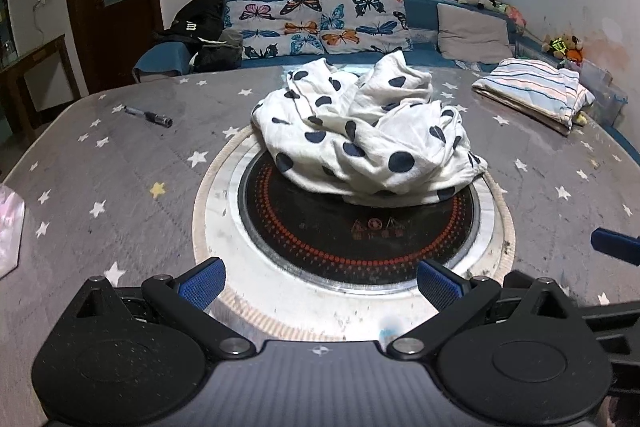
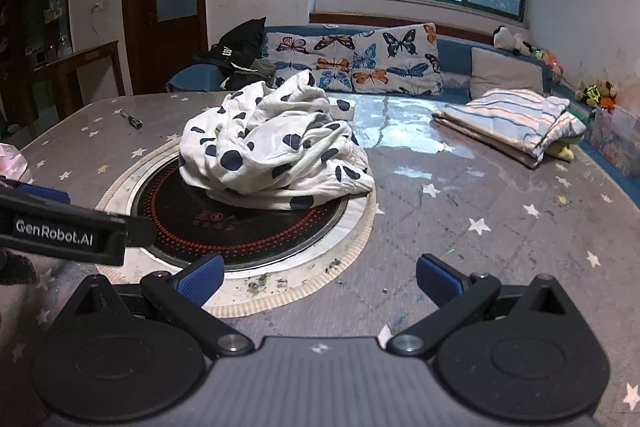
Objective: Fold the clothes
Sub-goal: 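Move both grippers toward the crumpled white polka-dot garment, then grasp the polka-dot garment edge with the right gripper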
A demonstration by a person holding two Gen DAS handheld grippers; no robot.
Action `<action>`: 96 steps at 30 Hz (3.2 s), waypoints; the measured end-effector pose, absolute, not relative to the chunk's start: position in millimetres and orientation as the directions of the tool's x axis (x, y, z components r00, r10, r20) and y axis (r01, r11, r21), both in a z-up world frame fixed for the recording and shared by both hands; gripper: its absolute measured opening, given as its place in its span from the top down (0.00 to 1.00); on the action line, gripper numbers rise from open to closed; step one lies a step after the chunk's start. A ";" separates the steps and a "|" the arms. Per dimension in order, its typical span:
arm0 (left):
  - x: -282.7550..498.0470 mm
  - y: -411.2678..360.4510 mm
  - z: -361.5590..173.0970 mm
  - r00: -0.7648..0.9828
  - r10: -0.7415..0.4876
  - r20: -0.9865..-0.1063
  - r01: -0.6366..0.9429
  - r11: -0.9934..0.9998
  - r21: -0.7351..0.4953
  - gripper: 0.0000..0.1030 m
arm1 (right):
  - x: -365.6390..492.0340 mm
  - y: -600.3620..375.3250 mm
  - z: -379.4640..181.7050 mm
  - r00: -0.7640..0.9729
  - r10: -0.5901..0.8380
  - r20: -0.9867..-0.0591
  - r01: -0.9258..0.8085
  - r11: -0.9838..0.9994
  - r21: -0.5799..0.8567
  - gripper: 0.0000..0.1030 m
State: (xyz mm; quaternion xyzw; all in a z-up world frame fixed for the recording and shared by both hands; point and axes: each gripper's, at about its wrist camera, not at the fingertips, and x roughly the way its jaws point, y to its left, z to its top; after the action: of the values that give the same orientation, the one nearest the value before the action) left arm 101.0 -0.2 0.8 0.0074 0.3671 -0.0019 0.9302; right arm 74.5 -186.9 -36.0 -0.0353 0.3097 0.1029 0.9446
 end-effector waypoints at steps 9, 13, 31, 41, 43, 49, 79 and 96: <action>117.3 -3.5 2.9 0.733 0.010 -0.680 0.013 0.999 0.029 0.00 | 86.6 -184.4 -38.2 0.779 0.171 -0.604 -0.219 0.976 -0.007 0.00; 122.4 -2.6 1.8 0.729 0.010 -0.684 0.014 0.999 0.030 0.00 | 91.2 -182.1 -38.9 0.775 0.170 -0.608 -0.221 0.975 -0.008 0.00; 150.1 9.3 14.0 0.738 0.025 -0.674 0.007 0.999 0.045 0.00 | 124.2 -179.3 -22.7 0.792 0.152 -0.592 -0.243 0.967 -0.076 0.00; 175.3 21.2 23.9 0.738 0.040 -0.674 -0.013 0.999 0.044 0.00 | 160.4 -182.4 -7.2 0.799 0.152 -0.581 -0.274 0.953 -0.127 0.01; 180.8 23.4 23.6 0.734 0.038 -0.678 -0.016 0.999 0.038 0.00 | 165.0 -182.3 -9.2 0.796 0.158 -0.585 -0.278 0.953 -0.121 0.01; 197.9 27.9 20.9 0.720 0.037 -0.693 -0.026 0.999 0.026 0.00 | 175.4 -177.9 -16.3 0.782 0.183 -0.595 -0.288 0.954 -0.085 0.05; 211.0 51.6 0.3 0.700 0.055 -0.712 -0.069 0.998 0.008 0.00 | 191.2 -154.1 -15.2 0.677 0.396 -0.621 -0.440 0.893 0.090 0.94; 200.6 69.9 -5.9 0.681 0.047 -0.731 -0.091 0.996 -0.021 0.00 | 151.5 -98.5 -24.5 0.739 0.321 -0.593 -0.575 0.758 -0.307 0.52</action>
State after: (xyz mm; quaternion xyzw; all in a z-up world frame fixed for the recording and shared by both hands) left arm 200.6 69.9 -5.9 -0.0276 0.3976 0.0377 0.9163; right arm 151.5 -98.5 -24.5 -0.2428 0.2619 0.2490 0.9003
